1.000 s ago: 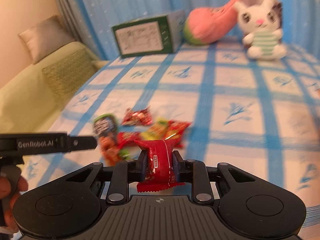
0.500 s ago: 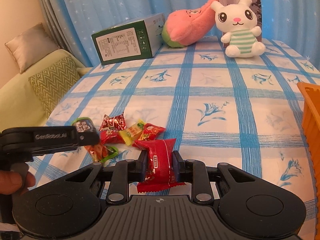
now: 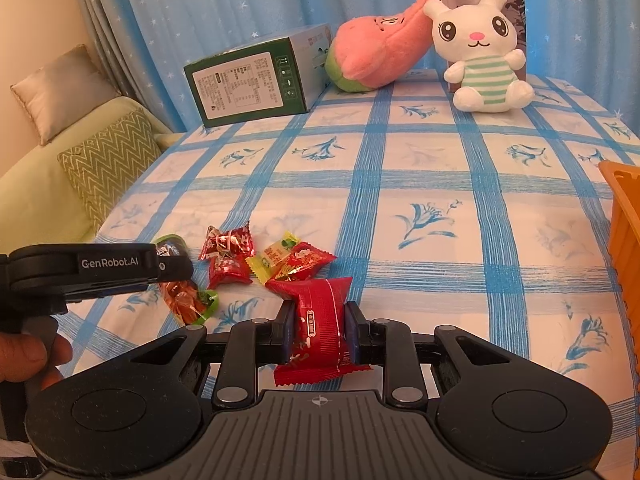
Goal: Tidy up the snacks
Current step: 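Grasp the red candy pouch with the right tool while the left tool grasps the nut stick packet, then carry both packets over the orange tray and open the left tool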
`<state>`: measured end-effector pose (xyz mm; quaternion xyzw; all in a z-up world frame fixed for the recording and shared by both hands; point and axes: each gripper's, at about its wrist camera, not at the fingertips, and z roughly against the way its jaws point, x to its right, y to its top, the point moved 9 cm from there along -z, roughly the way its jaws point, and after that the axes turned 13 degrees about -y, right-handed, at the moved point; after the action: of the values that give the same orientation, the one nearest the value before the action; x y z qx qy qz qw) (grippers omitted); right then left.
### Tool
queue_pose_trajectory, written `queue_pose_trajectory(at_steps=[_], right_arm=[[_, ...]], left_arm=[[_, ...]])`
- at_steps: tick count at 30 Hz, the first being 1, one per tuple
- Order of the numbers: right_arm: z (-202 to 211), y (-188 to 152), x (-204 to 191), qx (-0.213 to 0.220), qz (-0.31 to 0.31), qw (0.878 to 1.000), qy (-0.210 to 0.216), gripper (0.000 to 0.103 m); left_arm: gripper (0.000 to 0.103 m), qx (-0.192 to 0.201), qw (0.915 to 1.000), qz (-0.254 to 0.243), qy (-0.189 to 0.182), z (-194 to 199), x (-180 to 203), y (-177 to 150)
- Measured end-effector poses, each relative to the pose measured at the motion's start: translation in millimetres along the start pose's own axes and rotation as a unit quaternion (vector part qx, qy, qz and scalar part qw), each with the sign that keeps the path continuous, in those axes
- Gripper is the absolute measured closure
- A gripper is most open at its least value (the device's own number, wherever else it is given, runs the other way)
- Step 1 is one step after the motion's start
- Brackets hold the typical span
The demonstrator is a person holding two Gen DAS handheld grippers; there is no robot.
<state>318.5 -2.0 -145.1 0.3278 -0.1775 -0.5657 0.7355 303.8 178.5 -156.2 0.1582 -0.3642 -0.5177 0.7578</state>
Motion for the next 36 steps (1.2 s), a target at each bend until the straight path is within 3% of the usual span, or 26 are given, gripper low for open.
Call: queue_pose_trajectory(at_steps=[8,15,19,30,36], right_arm=[[-1.1,-1.7,-0.3,-0.003,-0.001,1.0,0.002,0.077],[3.4,-0.2,0.8,0.001,-0.003,1.0,0.006,0.077],[4.9,0.0,3.0,0.003,-0.004,1.0,0.007,0.077],[3.5,2.1,4.4,0.004,-0.012,1.0,0.008,0.077],[5.0,2.3,4.1,0.003,-0.015,1.0,0.014,0.077]], left_arm=[[0.055,-0.019,0.9983,-0.055,0.006,-12.0,8.3,-1.7],[0.072,-0.053,0.9917,-0.117,-0.002,-3.9,14.6,-13.0],[0.075,-0.071,0.9892,-0.129,-0.006,13.4,8.8,-27.9],[0.075,-0.045,0.9856,-0.16,0.03,2.0,7.3,-21.9],[0.077,-0.039,0.988,-0.146,0.031,4.6,8.5,-24.5]])
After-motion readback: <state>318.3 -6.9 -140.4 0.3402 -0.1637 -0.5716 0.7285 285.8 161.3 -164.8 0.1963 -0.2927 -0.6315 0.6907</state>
